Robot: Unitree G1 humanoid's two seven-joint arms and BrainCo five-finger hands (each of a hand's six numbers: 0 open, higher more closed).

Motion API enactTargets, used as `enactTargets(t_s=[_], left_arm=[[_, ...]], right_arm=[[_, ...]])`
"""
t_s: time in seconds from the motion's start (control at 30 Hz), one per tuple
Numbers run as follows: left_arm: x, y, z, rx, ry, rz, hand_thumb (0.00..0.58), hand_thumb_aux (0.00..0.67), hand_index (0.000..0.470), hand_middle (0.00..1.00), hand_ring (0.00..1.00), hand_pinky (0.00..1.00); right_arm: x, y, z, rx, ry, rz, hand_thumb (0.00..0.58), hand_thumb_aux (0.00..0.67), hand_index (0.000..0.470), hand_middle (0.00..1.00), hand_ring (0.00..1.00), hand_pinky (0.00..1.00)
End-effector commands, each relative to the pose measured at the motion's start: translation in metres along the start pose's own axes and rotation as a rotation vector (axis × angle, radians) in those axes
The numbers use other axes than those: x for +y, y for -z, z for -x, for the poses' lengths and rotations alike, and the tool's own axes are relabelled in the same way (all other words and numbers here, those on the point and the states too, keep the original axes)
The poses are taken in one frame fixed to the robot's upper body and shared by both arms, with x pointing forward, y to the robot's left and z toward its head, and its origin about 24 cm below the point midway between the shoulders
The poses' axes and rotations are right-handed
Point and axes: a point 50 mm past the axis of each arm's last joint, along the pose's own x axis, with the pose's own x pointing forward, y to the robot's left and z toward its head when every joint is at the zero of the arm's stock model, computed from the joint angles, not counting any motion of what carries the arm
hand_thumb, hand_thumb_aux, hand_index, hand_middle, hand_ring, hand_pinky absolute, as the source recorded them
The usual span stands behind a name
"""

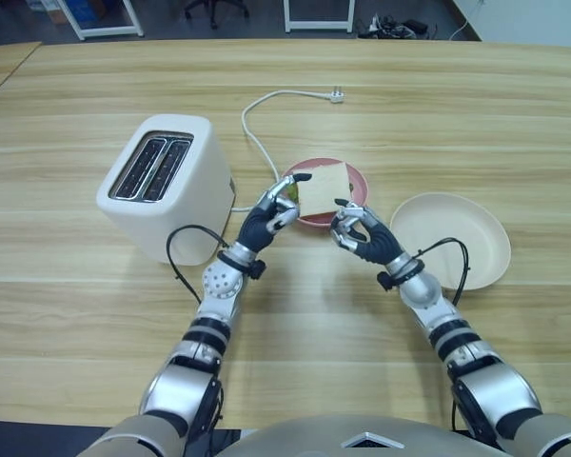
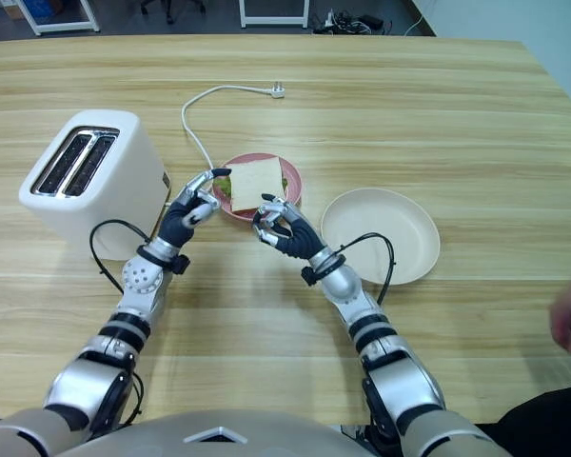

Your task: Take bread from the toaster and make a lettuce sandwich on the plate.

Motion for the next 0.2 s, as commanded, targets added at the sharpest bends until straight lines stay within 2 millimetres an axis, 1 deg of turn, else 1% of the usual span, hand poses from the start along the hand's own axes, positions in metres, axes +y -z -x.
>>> enactTargets(t_s=[0.03, 0.07, 0.1, 0.13, 0.17, 0.2], left_arm=[[-0.008, -0.028, 0.008, -0.124, 0.08, 0.156, 0.0, 0.0, 0.0, 0.75, 0.75, 0.75], [-0.009, -0.038, 0.009, -0.165, 0.09, 0.197, 0.0, 0.0, 0.0, 0.65, 0.65, 0.65], [-0.011, -0.048, 0.011, -0.205, 0.107, 0.234, 0.0, 0.0, 0.0, 0.5, 0.5, 0.5], [-0.014, -0.058, 0.014, -0.24, 0.138, 0.263, 0.0, 0.0, 0.0, 0.07, 0.07, 0.07], [-0.018, -0.066, 0.017, -0.265, 0.176, 0.284, 0.0, 0.0, 0.0, 0.0, 0.0, 0.0], [-0.022, -0.073, 0.02, -0.282, 0.21, 0.295, 0.0, 0.0, 0.0, 0.0, 0.0, 0.0]], right_arm=[[-0.005, -0.027, 0.017, -0.079, -0.07, -0.099, 0.548, 0.512, 0.359, 0.98, 0.98, 0.98], [-0.006, -0.035, 0.021, -0.102, -0.08, -0.128, 0.478, 0.389, 0.273, 0.89, 0.89, 0.89], [-0.007, -0.043, 0.025, -0.123, -0.096, -0.159, 0.0, 0.0, 0.0, 0.57, 0.57, 0.57], [-0.008, -0.051, 0.029, -0.142, -0.114, -0.192, 0.0, 0.0, 0.0, 0.05, 0.05, 0.05], [-0.009, -0.059, 0.033, -0.16, -0.131, -0.221, 0.0, 0.0, 0.0, 0.0, 0.0, 0.0], [-0.01, -0.065, 0.036, -0.175, -0.145, -0.246, 0.0, 0.0, 0.0, 0.0, 0.0, 0.0]])
